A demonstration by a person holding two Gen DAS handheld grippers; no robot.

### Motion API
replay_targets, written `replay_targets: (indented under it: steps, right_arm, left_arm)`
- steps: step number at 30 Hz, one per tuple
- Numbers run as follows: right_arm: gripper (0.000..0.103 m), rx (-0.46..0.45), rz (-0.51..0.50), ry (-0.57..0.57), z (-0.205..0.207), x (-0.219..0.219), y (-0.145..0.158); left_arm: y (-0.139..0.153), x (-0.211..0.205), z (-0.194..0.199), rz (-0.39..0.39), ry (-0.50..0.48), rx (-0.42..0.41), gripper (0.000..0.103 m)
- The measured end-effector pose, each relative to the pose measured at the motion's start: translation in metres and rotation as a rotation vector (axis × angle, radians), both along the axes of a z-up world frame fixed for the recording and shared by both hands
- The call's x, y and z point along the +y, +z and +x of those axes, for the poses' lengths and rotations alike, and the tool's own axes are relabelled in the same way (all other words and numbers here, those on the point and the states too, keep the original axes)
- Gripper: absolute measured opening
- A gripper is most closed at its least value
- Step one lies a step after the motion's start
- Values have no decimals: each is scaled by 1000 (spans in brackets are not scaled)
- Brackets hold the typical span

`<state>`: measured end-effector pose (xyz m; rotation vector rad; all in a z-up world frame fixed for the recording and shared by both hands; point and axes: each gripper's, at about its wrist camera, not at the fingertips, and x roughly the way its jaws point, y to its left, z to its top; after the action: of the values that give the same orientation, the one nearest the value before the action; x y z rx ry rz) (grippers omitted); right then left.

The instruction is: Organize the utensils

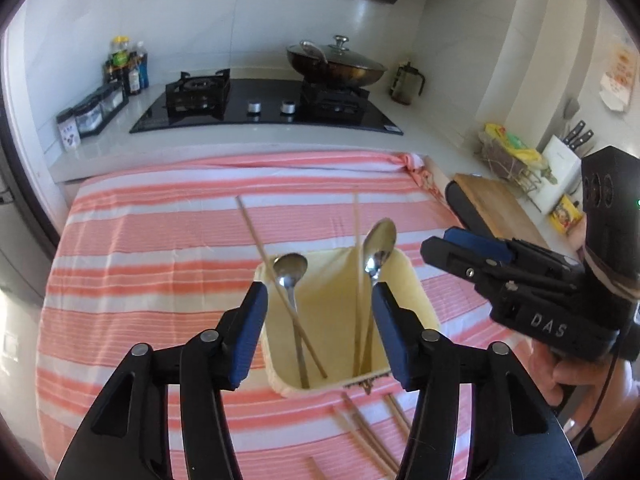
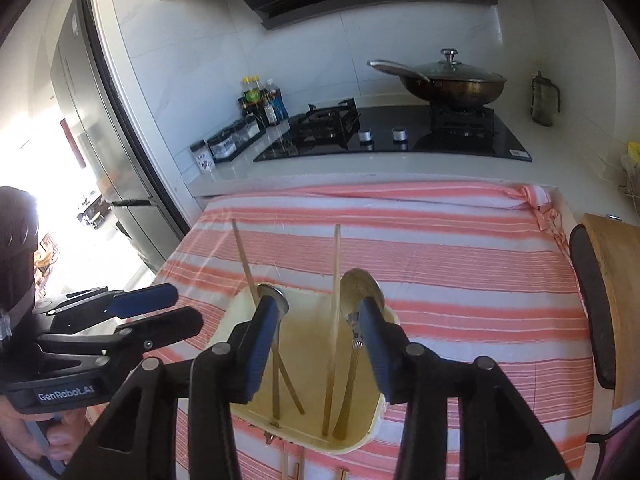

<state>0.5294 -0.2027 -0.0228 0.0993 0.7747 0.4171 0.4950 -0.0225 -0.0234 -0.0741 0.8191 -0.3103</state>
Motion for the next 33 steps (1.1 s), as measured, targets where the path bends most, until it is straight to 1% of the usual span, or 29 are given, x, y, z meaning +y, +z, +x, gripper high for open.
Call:
replay_targets:
  steps: [2, 3, 4, 5, 6, 7, 9, 10, 11, 12, 15, 16, 18, 21, 22, 24, 25, 27, 30, 33]
  right_arm:
    - [45, -24, 34, 9, -22, -9, 12]
    - [45, -41, 31, 13, -37, -14, 17]
    - [45, -60, 13, 19, -56, -19, 20]
    - [48, -78, -15, 24, -76, -25, 21]
    - [50, -94, -48, 22, -98, -31, 19]
    - [53, -110, -82, 16, -122, -38, 13]
    - [55, -122, -135, -1, -166, -48, -6]
    - [55, -120, -163, -15, -188, -53, -20]
    - [55, -110, -195, -35, -207, -57, -36]
    - [55, -89, -228, -58, -224, -61, -54]
    - [55, -2, -276, -103, -256, -73, -104]
    - [55, 20, -282, -118, -262, -77, -118]
    - [55, 66, -315, -160, -269, -83, -141]
    - [55, 121, -347, -205, -267, -93, -162]
    - [55, 127, -355, -222, -264, -95, -165]
    - [55, 141, -366, -248, -260, -99, -170]
    - [56, 138, -356, -258, -259, -102, -172]
    - [58, 135, -328, -278, -260, -106, -173]
    - [60, 125, -326, -289, -262, -106, -176]
    - [60, 127, -310, -288, -262, -108, -177]
  left_arm:
    - [8, 7, -26, 23, -39, 0, 66]
    - [9, 11, -43, 51, -56, -3, 74]
    - [8, 16, -62, 81, -69, -8, 81]
    - [4, 23, -82, 114, -78, -13, 85]
    - [-4, 30, -103, 142, -79, -13, 90]
    - [-15, 38, -122, 154, -76, -2, 93]
    - [-45, 55, -156, 140, -49, 58, 94]
    - [-62, 63, -170, 128, -21, 87, 94]
    - [-80, 69, -185, 126, 28, 109, 94]
    - [-94, 73, -196, 121, 67, 124, 93]
    - [-128, 78, -220, 38, 158, 141, 93]
    - [-136, 77, -223, 21, 183, 144, 93]
    - [-150, 72, -221, 25, 218, 131, 93]
    - [-166, 67, -212, 101, 264, 82, 93]
    - [-169, 68, -209, 118, 277, 62, 93]
    - [-170, 69, -202, 128, 293, 23, 93]
    - [-172, 70, -198, 130, 292, 16, 93]
    - [-175, 73, -191, 119, 285, 23, 93]
    - [-185, 74, -187, 98, 291, 39, 93]
    - [-194, 78, -186, 106, 320, 71, 93]
